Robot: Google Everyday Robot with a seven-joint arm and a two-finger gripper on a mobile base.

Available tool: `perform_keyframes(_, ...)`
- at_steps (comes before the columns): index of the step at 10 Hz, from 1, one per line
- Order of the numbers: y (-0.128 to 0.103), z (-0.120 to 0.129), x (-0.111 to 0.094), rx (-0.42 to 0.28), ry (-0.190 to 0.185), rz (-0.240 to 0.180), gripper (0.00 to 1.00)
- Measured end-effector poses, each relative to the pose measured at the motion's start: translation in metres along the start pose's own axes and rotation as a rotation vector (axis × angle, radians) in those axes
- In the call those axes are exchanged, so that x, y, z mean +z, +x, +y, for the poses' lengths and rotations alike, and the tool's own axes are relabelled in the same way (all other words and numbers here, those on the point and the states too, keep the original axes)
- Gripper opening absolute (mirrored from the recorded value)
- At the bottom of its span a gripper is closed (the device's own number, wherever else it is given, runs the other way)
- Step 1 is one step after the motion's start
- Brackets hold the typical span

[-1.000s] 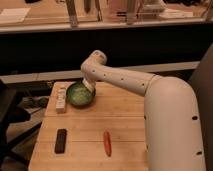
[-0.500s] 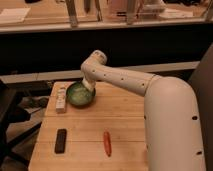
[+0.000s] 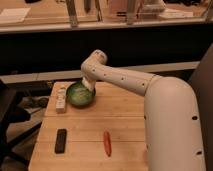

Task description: Place the white sponge in the ceramic bowl

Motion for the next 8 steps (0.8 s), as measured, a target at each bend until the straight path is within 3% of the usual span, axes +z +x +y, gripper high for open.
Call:
perform_keyframes(6, 0.0022, 0.0006, -0.0009, -0.025, 0.008, 0.006, 0.25)
perform_keyframes(8, 0.0024, 0.0004, -0.0006, -0.032, 0.01, 0.007, 0.17)
